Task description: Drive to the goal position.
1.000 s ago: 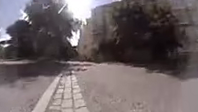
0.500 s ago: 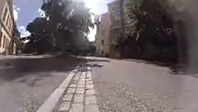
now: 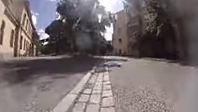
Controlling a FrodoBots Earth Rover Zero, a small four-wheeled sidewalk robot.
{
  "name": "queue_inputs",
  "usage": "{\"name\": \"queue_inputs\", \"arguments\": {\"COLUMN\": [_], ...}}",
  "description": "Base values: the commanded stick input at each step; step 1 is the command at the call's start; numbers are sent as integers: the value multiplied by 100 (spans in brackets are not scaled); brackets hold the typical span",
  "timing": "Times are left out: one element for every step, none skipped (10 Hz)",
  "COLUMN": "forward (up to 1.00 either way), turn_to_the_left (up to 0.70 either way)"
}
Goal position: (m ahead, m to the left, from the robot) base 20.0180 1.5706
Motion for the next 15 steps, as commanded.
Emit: {"name": "queue_inputs", "arguments": {"forward": [85,85,85,85,85,85,85,85,85,85,85,85,85,85,85], "turn_to_the_left": [34,34,34,34,34,34,34,34,34,34,0,0,0,0,0]}}
